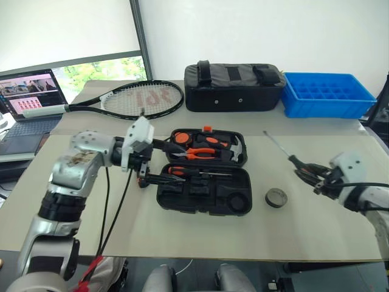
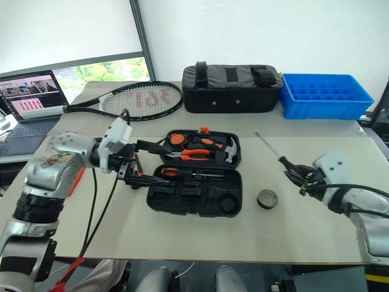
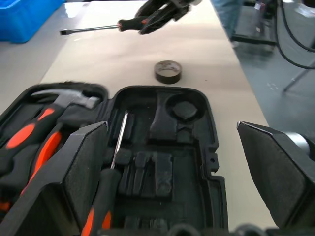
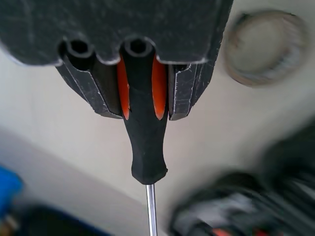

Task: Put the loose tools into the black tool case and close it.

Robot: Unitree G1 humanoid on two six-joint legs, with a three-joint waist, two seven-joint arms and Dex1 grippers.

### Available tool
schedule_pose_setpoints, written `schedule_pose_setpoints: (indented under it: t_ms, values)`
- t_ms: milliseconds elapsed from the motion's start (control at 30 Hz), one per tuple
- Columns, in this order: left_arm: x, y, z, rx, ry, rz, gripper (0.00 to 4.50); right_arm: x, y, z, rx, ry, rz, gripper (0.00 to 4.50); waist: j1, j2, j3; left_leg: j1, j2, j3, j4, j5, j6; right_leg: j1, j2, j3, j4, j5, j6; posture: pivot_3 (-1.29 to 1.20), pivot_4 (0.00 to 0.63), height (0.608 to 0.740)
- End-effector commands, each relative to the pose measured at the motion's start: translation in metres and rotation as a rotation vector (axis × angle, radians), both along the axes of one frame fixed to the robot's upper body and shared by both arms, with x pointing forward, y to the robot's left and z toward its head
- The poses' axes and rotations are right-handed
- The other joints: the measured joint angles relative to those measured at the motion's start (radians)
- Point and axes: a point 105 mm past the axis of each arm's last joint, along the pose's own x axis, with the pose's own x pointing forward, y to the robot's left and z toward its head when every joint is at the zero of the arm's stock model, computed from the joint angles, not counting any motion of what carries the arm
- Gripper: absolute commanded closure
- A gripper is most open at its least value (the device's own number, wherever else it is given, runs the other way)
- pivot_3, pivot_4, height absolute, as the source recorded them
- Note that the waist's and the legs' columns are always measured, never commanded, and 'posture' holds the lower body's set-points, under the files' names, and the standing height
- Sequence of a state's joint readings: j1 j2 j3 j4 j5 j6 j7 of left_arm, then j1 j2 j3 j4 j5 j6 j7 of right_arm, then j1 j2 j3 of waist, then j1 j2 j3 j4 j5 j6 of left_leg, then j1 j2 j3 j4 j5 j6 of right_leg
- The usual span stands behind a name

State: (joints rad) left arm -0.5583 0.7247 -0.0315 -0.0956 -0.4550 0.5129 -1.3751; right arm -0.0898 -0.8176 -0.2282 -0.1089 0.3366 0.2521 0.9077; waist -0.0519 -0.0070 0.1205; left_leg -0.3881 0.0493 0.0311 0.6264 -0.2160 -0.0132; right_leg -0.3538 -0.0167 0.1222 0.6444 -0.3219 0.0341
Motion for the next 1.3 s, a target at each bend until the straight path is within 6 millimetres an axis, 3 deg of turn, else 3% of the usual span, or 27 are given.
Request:
schedule_pose_setpoints:
  t_ms: [33,133,367,633,867,933,1167,1300]
  values:
    - [-0.013,0.014,0.009,-0.016,-0.022,0.085,0.0,-0.004,0.042,0.001,-0.11,-0.002,0.346,3.44,-0.001,0.001,0.001,0.0,0.0,0.0,0.0,0.0,0.0,0.0,0.0,0.0,0.0,0.0,0.0,0.0,0.15,0.707]
    - [-0.027,0.023,0.006,-0.018,0.001,0.147,0.0,0.005,0.065,-0.008,-0.177,0.025,0.506,3.44,0.004,0.001,0.003,0.001,0.0,0.0,0.001,0.0,0.0,0.0,0.0,0.0,0.001,0.001,-0.001,0.0,0.15,0.707]
    - [-0.056,0.029,-0.003,0.012,0.064,0.193,0.0,0.023,0.08,-0.022,-0.274,0.101,0.636,3.44,0.019,0.0,0.004,0.002,0.001,-0.001,0.0,0.0,0.0,0.0,-0.001,-0.002,0.0,0.003,-0.006,0.0,0.15,0.707]
    - [-0.058,0.031,-0.001,0.028,0.058,0.208,0.0,0.041,0.092,-0.03,-0.286,0.147,0.635,3.44,0.007,-0.001,0.004,0.005,0.0,-0.001,0.0,0.0,0.0,0.002,-0.002,-0.002,0.002,0.003,-0.008,0.0,0.15,0.707]
    - [-0.058,0.03,0.001,0.029,0.053,0.199,0.0,0.041,0.101,-0.03,-0.247,0.171,0.652,3.44,-0.004,-0.001,0.004,0.007,0.002,-0.001,-0.001,0.0,0.0,0.002,-0.001,-0.002,0.003,0.004,-0.008,0.0,0.15,0.707]
    - [-0.058,0.029,0.001,0.029,0.053,0.195,0.0,0.039,0.104,-0.028,-0.231,0.175,0.659,2.44,-0.006,-0.001,0.004,0.007,0.002,-0.001,-0.001,0.0,0.0,0.002,0.0,-0.002,0.003,0.004,-0.008,0.0,0.15,0.707]
    - [-0.056,0.027,0.001,0.031,0.056,0.182,0.0,0.04,0.113,0.0,-0.084,0.102,0.654,0.18,-0.002,0.0,0.004,0.004,0.001,-0.001,-0.001,0.0,0.0,0.0,0.0,-0.002,0.003,0.004,-0.009,0.0,0.15,0.707]
    - [-0.055,0.028,0.0,0.034,0.06,0.18,0.0,0.041,0.113,0.012,0.02,0.1,0.635,0.08,0.006,0.0,0.004,0.004,0.001,-0.001,-0.001,0.0,0.0,0.0,-0.001,-0.002,0.002,0.004,-0.009,0.0,0.15,0.707]
